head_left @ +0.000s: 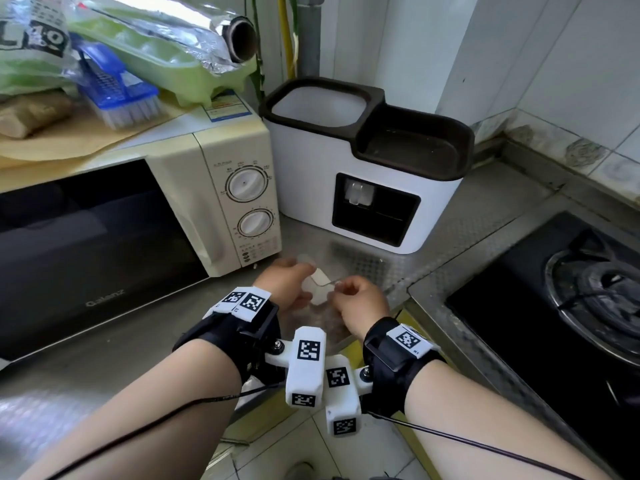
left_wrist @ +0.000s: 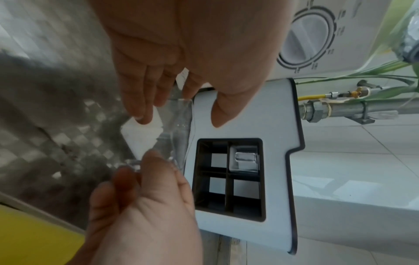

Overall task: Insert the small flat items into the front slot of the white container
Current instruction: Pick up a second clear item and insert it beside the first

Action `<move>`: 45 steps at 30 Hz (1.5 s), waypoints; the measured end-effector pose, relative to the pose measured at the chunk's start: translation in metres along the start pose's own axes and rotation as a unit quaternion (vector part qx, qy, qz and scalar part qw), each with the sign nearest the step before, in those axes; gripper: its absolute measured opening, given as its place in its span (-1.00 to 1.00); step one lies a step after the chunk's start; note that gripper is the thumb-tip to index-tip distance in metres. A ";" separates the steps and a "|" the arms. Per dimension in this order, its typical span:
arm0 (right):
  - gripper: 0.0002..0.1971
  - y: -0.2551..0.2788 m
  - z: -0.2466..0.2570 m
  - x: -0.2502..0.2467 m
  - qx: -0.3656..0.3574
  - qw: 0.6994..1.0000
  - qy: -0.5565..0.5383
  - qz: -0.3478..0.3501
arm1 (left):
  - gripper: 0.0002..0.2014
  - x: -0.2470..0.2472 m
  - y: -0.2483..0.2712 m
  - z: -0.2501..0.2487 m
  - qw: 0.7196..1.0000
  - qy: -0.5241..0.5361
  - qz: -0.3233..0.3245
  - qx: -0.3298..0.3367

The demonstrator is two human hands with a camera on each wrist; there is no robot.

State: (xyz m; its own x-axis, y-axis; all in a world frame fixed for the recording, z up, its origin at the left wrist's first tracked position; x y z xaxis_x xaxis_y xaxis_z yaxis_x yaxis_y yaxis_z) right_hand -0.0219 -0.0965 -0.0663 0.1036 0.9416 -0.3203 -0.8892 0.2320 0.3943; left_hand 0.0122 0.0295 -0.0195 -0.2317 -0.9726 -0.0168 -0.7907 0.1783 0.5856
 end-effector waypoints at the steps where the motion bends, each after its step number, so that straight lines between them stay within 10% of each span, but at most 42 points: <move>1: -0.82 0.000 0.001 -0.004 -0.010 1.000 0.002 -0.013 | -0.87 0.003 -0.001 -0.002 1.000 0.000 0.005 0.003; 20: -0.81 -0.014 0.033 -0.076 -0.124 0.970 -0.055 -0.201 | -0.82 0.069 -0.017 -0.060 0.983 -0.055 0.175 0.029; 23: -0.94 -0.017 0.038 -0.074 -0.119 0.974 -0.063 -0.185 | -0.84 0.070 -0.017 -0.067 0.981 -0.069 0.179 0.036; 35: -0.37 -0.028 0.061 -0.079 -0.093 0.991 -0.022 -0.089 | -0.31 0.073 -0.037 -0.076 0.967 -0.110 0.223 0.063; 45: -0.27 -0.031 0.051 -0.078 -0.037 0.996 -0.022 -0.083 | -0.42 0.064 -0.047 -0.073 0.984 -0.051 0.162 0.057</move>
State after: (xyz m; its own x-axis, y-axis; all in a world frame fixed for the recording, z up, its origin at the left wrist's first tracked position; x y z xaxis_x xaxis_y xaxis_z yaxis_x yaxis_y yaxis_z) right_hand 0.0208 -0.1648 -0.0094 0.2705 0.9016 -0.3376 -0.8883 0.3689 0.2736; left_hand 0.0756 -0.0516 0.0113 -0.5332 -0.8429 0.0717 -0.7229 0.4980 0.4790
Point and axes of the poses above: each hand's wrist, its own y-axis away from the middle knuckle, its own x-axis out of the palm, z = x × y, the point moved 2 cm from there along -y, towards the middle knuckle, and after that the axes turned 7 degrees about z, right-handed, at the moved point
